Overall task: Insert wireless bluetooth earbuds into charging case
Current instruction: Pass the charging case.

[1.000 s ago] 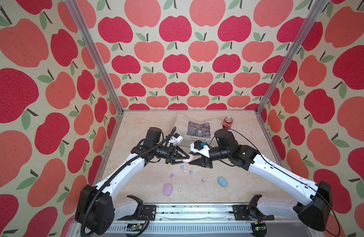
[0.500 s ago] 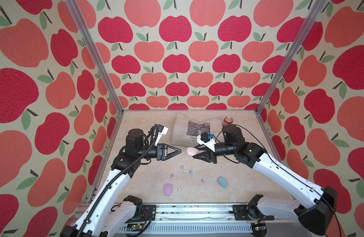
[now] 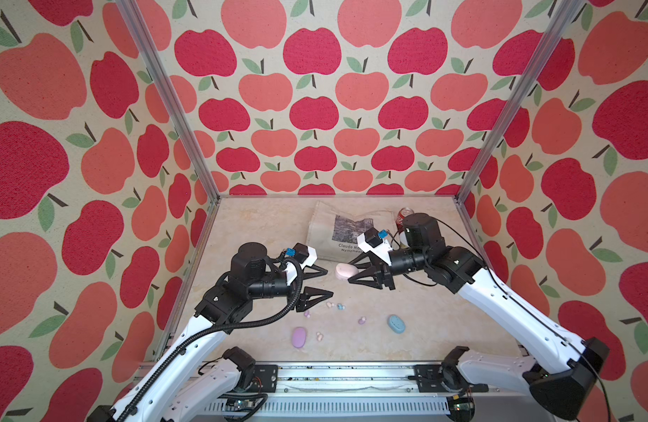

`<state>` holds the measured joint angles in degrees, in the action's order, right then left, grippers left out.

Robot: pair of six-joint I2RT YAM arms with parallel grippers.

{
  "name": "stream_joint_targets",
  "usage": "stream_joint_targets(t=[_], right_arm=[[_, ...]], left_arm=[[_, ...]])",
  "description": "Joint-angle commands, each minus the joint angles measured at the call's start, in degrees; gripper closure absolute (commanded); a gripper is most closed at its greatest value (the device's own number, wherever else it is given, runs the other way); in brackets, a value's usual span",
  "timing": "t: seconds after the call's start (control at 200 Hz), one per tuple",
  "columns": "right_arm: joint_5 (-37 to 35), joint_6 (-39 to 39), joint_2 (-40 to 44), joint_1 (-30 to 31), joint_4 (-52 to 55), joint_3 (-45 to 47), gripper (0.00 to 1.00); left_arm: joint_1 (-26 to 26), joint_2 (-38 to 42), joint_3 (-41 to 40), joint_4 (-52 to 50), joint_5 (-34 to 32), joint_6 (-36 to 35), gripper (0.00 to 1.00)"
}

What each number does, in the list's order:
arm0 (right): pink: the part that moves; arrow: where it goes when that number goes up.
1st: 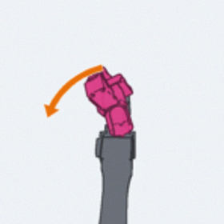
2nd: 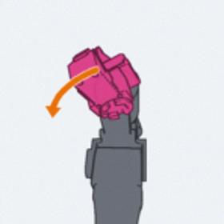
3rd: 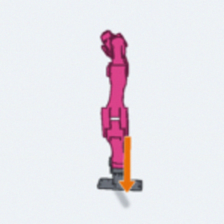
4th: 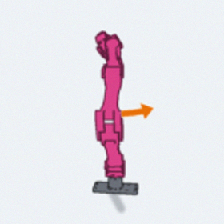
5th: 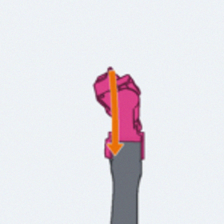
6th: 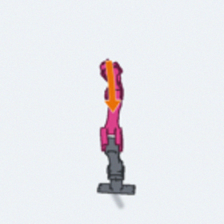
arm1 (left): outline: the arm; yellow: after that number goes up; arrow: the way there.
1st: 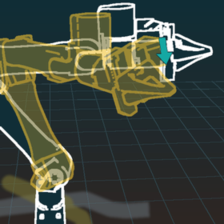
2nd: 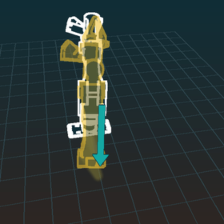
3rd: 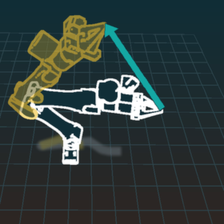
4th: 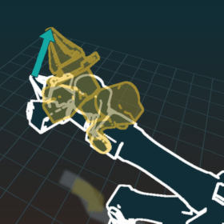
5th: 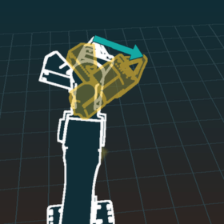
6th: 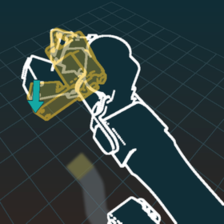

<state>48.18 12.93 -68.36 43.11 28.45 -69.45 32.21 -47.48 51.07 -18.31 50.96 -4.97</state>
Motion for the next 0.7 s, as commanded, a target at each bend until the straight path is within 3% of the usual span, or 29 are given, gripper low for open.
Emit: stream_joint_targets(t=[0.0, 0.29, 0.69], right_arm=[[2.71, -1.58, 0.71, 0.17, 1.53, -2.13, 1.00], [1.70, -2.35, -0.29, 2.04, 0.41, -3.76, 1.00], [0.16, -2.38, -0.45, 4.16, -0.14, -3.94, 1.00]], left_arm=[[0.31, -0.20, -0.16, 5.00, 1.48, -0.92, 0.30], [1.01, -2.94, 0.76, 6.76, 6.29, 2.95, 0.31], [2.21, -4.32, 1.84, 8.19, 7.66, 5.41, 0.34]])
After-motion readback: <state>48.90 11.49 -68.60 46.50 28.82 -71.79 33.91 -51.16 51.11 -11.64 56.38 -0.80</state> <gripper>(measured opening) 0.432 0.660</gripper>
